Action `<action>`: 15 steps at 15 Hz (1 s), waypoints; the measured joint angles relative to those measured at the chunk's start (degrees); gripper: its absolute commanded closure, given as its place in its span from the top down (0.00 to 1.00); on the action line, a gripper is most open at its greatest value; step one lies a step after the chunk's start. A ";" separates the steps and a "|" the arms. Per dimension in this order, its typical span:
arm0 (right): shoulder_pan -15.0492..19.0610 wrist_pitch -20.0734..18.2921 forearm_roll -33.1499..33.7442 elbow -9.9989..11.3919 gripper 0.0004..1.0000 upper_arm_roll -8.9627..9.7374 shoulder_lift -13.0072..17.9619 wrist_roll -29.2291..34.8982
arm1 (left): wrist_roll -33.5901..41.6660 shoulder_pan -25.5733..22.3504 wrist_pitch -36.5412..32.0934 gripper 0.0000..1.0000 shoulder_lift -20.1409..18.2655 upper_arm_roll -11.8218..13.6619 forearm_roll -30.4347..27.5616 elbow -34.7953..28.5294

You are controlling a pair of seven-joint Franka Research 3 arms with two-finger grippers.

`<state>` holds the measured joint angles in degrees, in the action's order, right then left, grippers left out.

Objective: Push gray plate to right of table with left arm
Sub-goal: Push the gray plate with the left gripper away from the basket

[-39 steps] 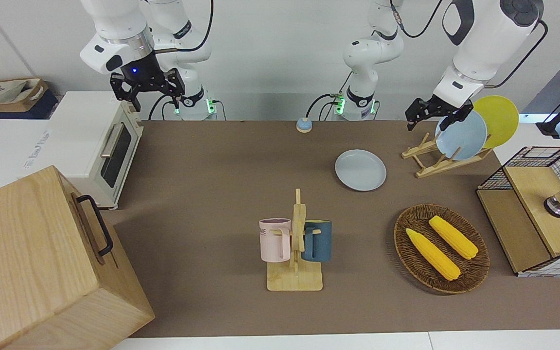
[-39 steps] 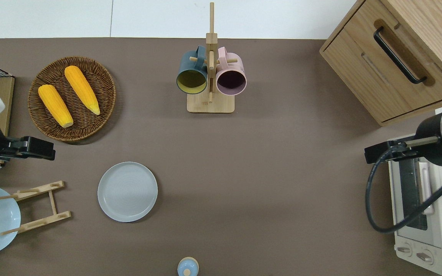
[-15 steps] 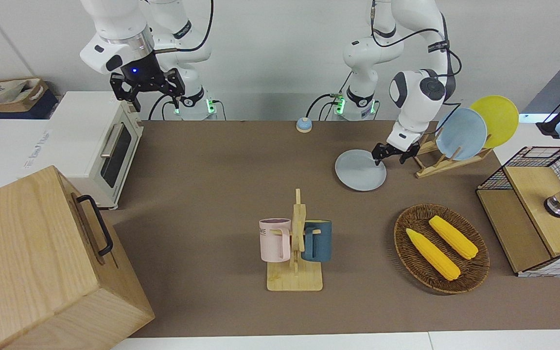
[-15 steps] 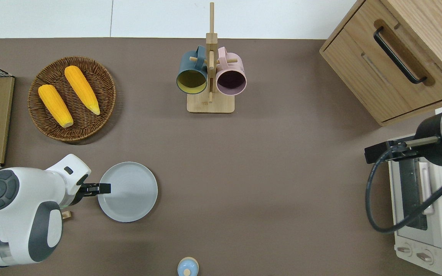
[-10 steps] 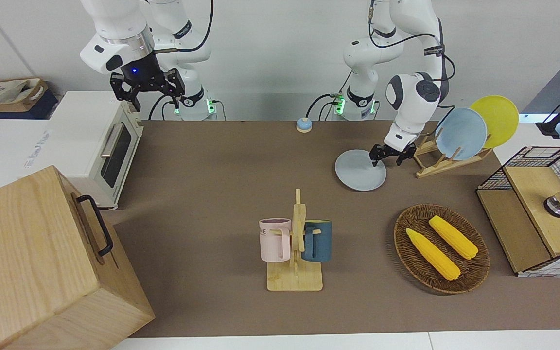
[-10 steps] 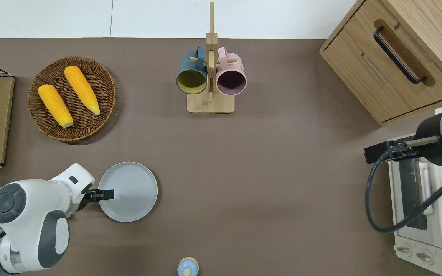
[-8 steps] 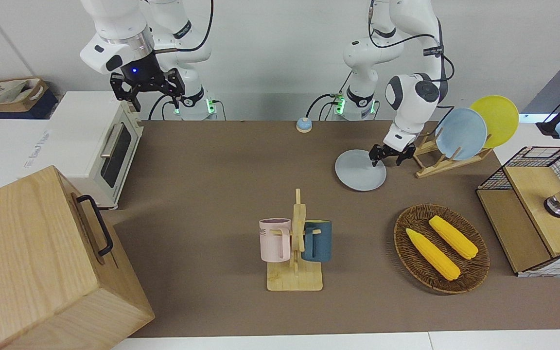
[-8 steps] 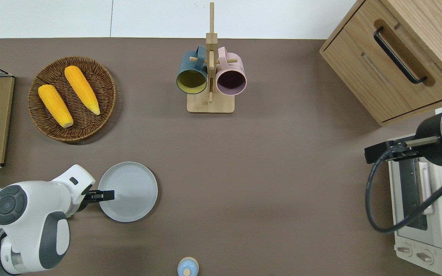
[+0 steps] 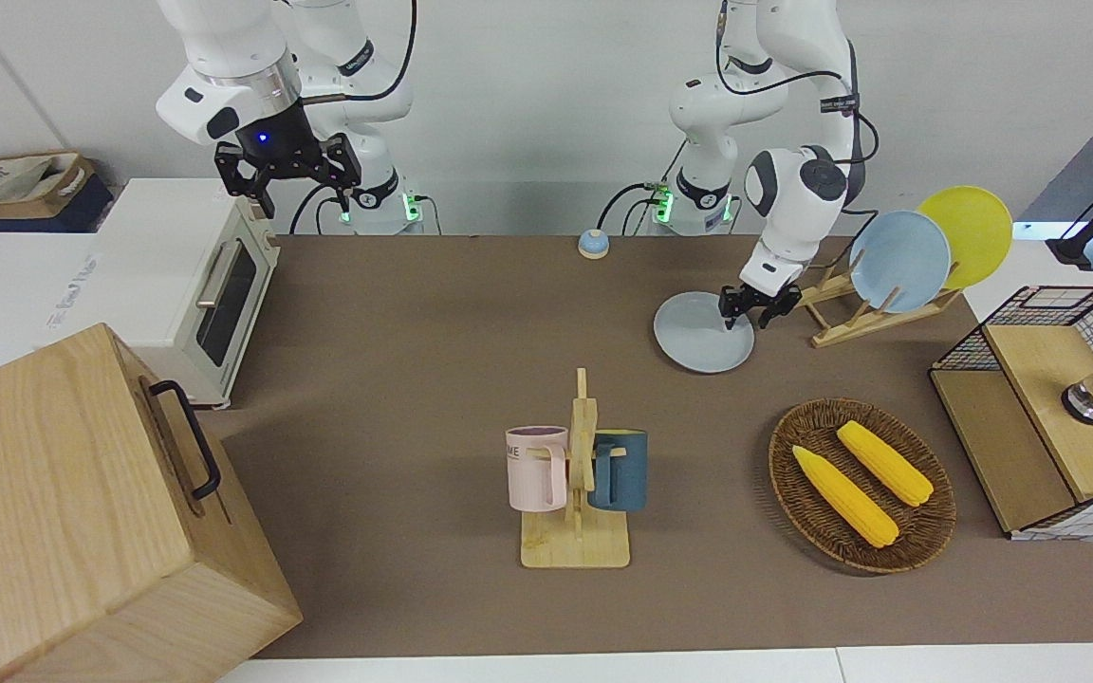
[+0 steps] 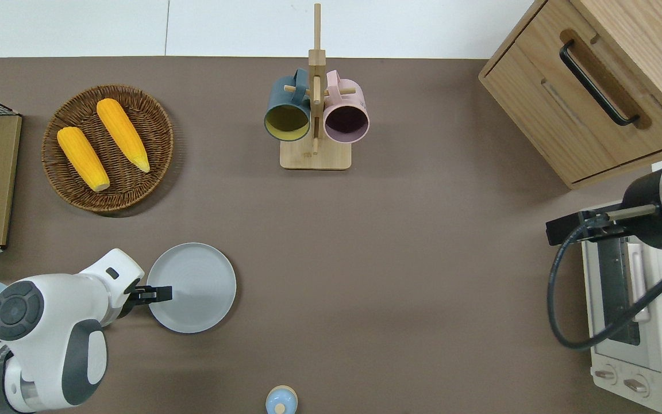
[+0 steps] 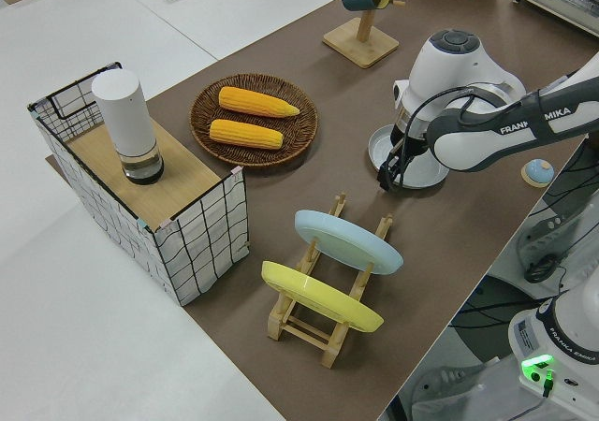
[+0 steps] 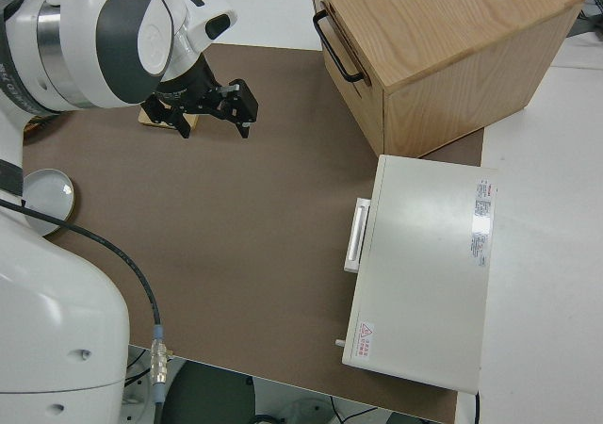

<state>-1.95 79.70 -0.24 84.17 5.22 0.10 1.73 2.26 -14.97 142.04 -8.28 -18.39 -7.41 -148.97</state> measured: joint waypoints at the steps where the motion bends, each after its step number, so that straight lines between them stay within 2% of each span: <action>1: 0.00 0.00 0.00 0.00 0.98 0.00 0.00 0.00 | 0.00 0.00 0.15 0.00 0.03 0.00 -0.09 -0.01; 11: 0.00 0.00 0.00 0.00 0.98 0.00 0.00 0.00 | 0.00 0.32 1.83 0.00 0.26 0.07 -1.95 -0.12; 15: 0.00 0.00 0.00 0.00 0.98 0.00 0.00 0.00 | -2.51 5.49 3.73 0.00 1.07 -0.44 -6.16 0.12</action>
<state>-1.95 79.70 -0.24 84.17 5.22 0.10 1.73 -0.25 -9.47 145.77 -7.21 -18.83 -13.56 -148.85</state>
